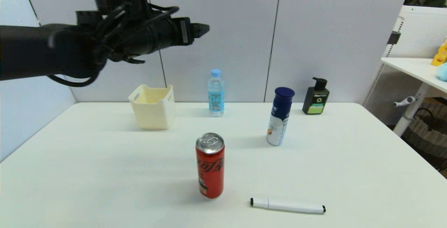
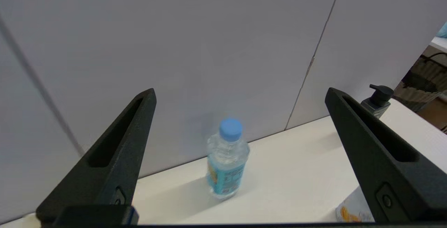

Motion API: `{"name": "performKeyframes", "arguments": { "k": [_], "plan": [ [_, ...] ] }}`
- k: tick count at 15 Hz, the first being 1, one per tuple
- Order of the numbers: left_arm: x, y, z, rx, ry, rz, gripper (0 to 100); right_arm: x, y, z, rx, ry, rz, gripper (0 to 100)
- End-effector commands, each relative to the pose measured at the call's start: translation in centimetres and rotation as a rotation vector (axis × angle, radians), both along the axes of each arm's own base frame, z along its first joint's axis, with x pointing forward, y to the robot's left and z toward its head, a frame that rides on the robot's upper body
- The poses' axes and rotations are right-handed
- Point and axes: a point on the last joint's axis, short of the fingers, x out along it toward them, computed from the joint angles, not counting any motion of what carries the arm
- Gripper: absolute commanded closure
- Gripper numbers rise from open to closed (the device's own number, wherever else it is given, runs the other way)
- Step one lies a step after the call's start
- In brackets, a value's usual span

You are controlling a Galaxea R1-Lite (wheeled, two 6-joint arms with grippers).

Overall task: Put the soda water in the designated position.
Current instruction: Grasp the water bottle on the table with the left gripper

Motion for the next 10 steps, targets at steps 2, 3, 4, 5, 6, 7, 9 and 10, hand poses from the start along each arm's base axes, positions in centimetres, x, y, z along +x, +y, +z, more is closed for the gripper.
{"name": "performKeyframes", "arguments": {
  "k": [2, 3, 4, 5, 6, 7, 9, 10],
  "plan": [
    [4.5, -5.5, -6.8, -0.05, 0.138, 0.124, 0, 0.0, 0.0, 0.0, 0.0, 0.001, -0.001, 0],
    [4.9, -6.0, -7.6, -0.073, 0.142, 0.159, 0, 0.0, 0.0, 0.0, 0.0, 0.001, -0.001, 0],
    [5.1, -6.6, -8.3, -0.104, 0.148, 0.176, 0, 0.0, 0.0, 0.0, 0.0, 0.001, -0.001, 0],
    [5.5, -7.1, -9.2, -0.13, 0.153, 0.194, 0, 0.0, 0.0, 0.0, 0.0, 0.001, -0.001, 0],
    [5.7, -7.3, -9.7, -0.144, 0.145, 0.209, 0, 0.0, 0.0, 0.0, 0.0, 0.001, -0.001, 0],
    [6.3, -7.6, -10.5, -0.153, 0.136, 0.212, 0, 0.0, 0.0, 0.0, 0.0, 0.001, -0.001, 0],
    [6.9, -7.9, -11.7, -0.157, 0.127, 0.209, 0, 0.0, 0.0, 0.0, 0.0, 0.001, -0.001, 0],
    [7.2, -8.1, -12.3, -0.155, 0.129, 0.21, 0, 0.0, 0.0, 0.0, 0.0, 0.001, -0.001, 0]
  ]
}}
